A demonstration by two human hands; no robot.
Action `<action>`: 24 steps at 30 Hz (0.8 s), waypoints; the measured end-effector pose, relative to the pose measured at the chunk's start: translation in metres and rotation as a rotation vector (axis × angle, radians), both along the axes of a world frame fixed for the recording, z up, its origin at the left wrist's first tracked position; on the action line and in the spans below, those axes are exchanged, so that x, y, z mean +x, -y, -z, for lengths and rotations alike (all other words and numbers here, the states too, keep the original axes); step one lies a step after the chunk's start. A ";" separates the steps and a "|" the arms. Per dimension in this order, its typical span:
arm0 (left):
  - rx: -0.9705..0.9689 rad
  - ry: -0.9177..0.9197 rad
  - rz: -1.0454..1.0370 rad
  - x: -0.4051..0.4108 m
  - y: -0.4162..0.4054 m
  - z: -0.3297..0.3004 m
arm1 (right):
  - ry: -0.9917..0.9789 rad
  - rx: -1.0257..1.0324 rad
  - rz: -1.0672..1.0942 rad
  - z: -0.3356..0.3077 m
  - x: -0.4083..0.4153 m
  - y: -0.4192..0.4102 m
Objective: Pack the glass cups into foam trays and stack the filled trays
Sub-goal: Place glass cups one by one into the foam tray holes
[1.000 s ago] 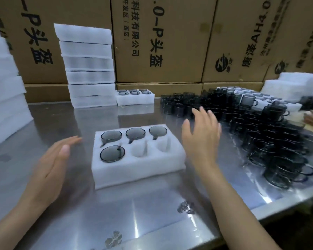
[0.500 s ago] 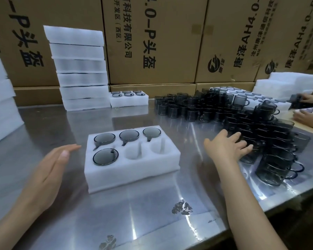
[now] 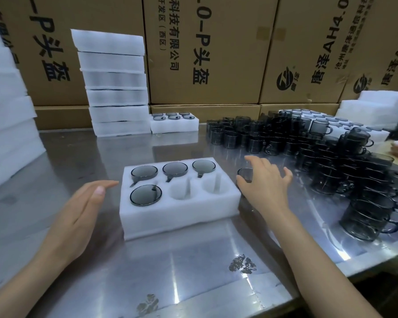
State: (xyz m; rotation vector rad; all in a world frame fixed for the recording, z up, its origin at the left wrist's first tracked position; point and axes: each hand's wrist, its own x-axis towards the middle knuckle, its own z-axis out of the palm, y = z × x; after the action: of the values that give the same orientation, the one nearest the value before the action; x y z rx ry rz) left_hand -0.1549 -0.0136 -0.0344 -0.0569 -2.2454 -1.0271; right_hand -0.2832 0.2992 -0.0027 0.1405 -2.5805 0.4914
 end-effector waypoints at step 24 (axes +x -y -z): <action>-0.095 -0.024 0.107 0.001 -0.020 -0.007 | -0.214 -0.082 -0.763 -0.014 0.034 0.055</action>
State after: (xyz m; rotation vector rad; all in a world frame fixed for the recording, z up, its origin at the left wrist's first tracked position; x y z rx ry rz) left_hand -0.1535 0.0069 -0.0277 -0.2319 -2.2892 -0.9688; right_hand -0.2497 0.2443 0.0116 1.1046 -2.2195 0.7906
